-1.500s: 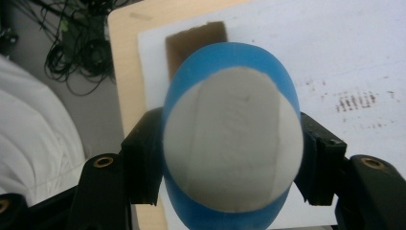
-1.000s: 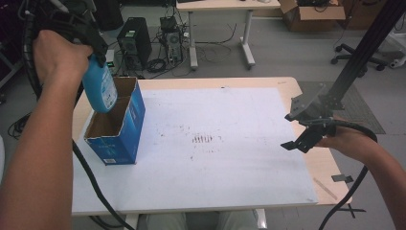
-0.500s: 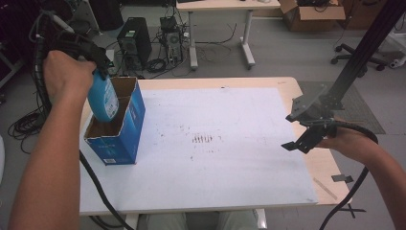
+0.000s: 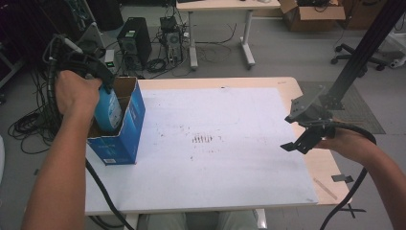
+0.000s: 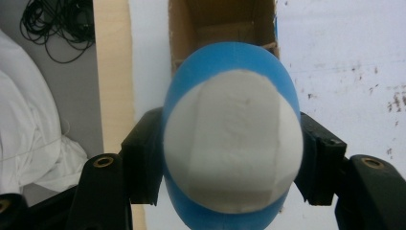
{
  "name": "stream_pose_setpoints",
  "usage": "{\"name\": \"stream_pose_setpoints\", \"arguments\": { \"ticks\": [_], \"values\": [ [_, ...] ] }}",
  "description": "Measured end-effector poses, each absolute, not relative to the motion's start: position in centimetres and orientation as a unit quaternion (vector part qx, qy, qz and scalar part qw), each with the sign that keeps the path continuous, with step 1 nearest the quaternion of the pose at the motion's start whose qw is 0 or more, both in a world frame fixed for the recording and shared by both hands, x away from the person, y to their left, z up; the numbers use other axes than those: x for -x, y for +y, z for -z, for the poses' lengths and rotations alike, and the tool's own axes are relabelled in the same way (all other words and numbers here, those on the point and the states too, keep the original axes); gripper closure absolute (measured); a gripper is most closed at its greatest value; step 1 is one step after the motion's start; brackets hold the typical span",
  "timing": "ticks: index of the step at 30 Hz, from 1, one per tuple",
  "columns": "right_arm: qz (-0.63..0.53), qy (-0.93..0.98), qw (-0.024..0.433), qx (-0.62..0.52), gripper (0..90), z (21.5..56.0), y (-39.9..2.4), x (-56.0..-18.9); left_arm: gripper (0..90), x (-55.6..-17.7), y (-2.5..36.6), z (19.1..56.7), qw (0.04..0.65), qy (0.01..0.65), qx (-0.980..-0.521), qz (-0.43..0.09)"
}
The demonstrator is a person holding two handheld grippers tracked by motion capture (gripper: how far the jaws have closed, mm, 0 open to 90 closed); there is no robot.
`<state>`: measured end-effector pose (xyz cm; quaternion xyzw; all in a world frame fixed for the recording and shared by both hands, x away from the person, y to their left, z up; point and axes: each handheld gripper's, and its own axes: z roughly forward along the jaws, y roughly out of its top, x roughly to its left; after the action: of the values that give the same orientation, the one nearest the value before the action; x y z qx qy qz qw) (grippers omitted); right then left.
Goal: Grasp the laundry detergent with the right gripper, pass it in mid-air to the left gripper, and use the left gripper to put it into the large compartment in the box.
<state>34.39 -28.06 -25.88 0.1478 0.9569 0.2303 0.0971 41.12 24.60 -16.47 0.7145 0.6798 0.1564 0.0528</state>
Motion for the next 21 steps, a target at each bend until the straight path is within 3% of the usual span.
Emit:
{"name": "stream_pose_setpoints", "arguments": {
  "ticks": [21],
  "values": [
    [-0.229, 0.957, 0.090, -0.151, 7.9, 26.6, -28.0, -34.4, 38.0, -41.4, 25.3, 22.5, 0.049, 0.678, -0.719, -0.148]
  ]
}}
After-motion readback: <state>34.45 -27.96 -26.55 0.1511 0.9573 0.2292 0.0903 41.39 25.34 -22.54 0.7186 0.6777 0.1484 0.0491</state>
